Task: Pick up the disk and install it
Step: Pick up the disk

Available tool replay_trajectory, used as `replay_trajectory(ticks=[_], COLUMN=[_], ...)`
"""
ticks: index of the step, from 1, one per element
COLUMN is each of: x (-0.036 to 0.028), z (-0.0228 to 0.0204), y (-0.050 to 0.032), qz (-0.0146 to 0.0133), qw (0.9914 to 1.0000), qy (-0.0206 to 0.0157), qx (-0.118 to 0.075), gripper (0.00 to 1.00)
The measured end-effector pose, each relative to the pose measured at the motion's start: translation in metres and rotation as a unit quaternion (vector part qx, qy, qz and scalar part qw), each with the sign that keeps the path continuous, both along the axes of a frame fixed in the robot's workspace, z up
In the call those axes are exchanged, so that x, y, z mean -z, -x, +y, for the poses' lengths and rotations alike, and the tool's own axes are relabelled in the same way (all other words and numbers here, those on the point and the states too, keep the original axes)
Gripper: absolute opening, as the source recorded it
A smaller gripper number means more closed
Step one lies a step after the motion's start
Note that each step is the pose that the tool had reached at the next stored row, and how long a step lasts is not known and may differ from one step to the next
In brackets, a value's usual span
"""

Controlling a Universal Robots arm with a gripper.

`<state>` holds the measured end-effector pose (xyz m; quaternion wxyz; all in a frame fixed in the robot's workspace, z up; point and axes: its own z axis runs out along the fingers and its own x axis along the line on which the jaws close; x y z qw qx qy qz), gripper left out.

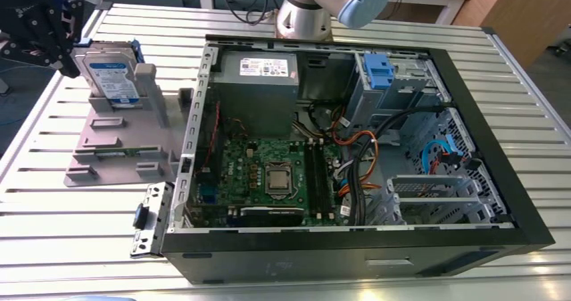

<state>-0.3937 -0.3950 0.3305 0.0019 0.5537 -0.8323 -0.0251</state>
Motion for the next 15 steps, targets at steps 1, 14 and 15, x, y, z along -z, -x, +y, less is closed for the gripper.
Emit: replay_trajectory(ticks=[1, 14, 15], x=[0.0, 0.0, 0.0], z=[0.0, 0.0, 0.0], y=[0.0, 0.0, 0.0], qz=[0.0, 0.0, 0.0], qw=[1.0, 0.99991, 0.9999], qy=[0.0, 0.0, 0.0], qx=[-0.001, -0.013, -0.014], gripper=[0.11, 0.11, 0.11])
